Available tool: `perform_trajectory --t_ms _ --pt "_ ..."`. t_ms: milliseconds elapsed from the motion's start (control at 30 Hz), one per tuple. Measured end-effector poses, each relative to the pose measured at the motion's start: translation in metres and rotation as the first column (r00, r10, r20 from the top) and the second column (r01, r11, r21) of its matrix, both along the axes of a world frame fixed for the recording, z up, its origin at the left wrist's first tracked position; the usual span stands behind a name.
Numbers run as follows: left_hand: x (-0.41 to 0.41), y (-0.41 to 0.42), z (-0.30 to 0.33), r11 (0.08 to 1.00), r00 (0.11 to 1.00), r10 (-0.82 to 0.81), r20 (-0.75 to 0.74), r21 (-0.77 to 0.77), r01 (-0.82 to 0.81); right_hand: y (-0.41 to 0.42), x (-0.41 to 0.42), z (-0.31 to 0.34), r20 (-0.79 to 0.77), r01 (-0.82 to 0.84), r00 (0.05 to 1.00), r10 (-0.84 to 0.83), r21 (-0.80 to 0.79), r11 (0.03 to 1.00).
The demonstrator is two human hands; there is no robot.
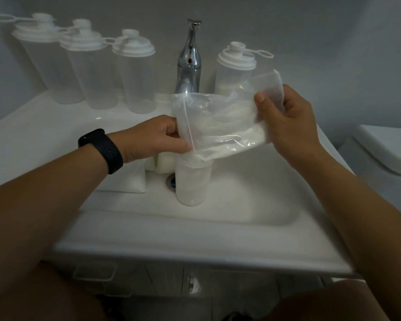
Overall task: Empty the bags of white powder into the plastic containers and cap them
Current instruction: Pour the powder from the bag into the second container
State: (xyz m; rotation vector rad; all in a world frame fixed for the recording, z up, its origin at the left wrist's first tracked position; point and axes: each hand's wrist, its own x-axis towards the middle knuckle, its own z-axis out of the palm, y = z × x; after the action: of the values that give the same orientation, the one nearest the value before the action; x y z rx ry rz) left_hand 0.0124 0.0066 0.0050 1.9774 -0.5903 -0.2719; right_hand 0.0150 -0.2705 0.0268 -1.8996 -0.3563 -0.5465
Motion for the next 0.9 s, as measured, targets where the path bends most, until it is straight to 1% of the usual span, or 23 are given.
perform_trajectory --t_ms 200,433,633,800,900 --pt "0.001 -0.003 -0.001 0.996 1.000 0.016 0.013 -0.088 -0.015 0.002 -0.006 0.005 0.075 0.027 0.997 -0.024 -0.032 0.999" --pt "-0.003 -0.004 -0.002 0.993 0.997 -0.074 -0.010 -0.089 0.073 0.006 -0.010 0.008 0.101 0.015 0.995 -0.007 -0.087 0.996" --pt "-0.003 -0.004 -0.001 0.989 0.998 -0.057 -0.010 -0.135 0.055 0.006 -0.012 0.009 0.109 0.018 0.994 -0.008 -0.095 0.995" --pt "-0.003 -0.004 0.000 0.990 0.996 -0.087 -0.017 -0.116 0.084 0.006 -0.012 0.009 0.125 0.018 0.992 -0.007 -0.083 0.996" --pt "-0.005 -0.005 0.002 0.988 0.990 -0.135 -0.040 -0.085 0.131 0.006 -0.012 0.010 0.127 0.034 0.992 -0.023 -0.081 0.996"
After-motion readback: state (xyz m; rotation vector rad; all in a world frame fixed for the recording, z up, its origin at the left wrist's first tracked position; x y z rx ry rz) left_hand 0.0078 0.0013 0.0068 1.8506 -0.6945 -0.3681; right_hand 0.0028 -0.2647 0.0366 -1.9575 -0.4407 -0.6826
